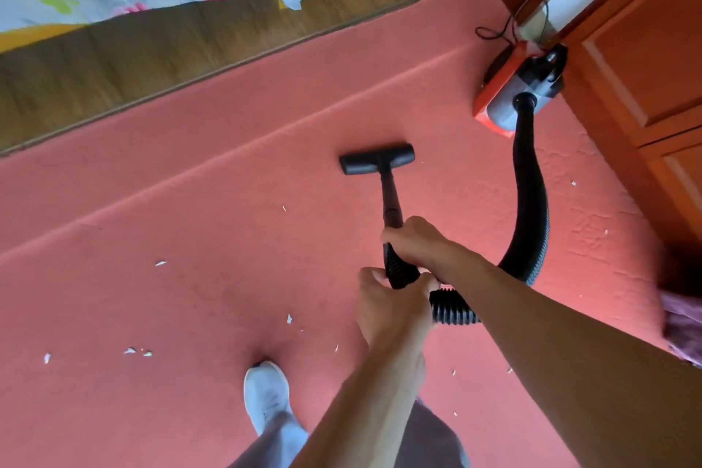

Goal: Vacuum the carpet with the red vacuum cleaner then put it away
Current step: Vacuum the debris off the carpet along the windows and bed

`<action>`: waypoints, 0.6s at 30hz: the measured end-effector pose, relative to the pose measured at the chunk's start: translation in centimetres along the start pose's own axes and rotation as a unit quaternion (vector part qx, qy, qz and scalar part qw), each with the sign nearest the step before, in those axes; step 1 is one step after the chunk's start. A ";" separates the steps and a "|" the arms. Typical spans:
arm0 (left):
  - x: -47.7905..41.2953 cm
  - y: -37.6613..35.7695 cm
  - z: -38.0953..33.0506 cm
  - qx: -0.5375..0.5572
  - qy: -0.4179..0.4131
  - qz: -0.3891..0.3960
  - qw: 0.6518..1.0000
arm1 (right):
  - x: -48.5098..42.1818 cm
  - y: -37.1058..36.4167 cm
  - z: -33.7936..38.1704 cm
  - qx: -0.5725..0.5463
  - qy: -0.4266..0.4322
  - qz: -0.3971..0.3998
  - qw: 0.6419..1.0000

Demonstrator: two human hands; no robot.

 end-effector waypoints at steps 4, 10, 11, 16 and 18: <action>-0.7 -2.8 2.2 -0.018 0.023 0.008 1.000 | -2.5 0.3 -2.8 0.024 -0.002 -0.027 0.999; -1.0 -8.9 2.5 -0.022 0.024 0.007 0.999 | -7.3 3.5 -5.1 0.074 0.045 -0.052 0.995; -0.9 -9.6 2.4 -0.011 0.026 0.007 1.000 | -8.0 4.0 -5.2 0.070 0.057 -0.045 0.995; -1.8 -11.5 0.9 0.027 0.009 -0.016 0.999 | -10.1 5.2 -3.2 0.070 0.122 -0.017 0.990; -2.9 -11.2 -0.5 0.038 -0.019 -0.036 0.998 | -10.9 5.1 -1.5 0.057 0.137 -0.021 0.989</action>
Point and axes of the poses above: each hand's wrist, its own x-axis away from the middle knuckle, its own y-axis out of the back of the hand, z = x × y, the point moved 8 cm from there along -x, towards the middle knuckle, and after that the axes turned 12 degrees about -z, right-handed, at the moved point
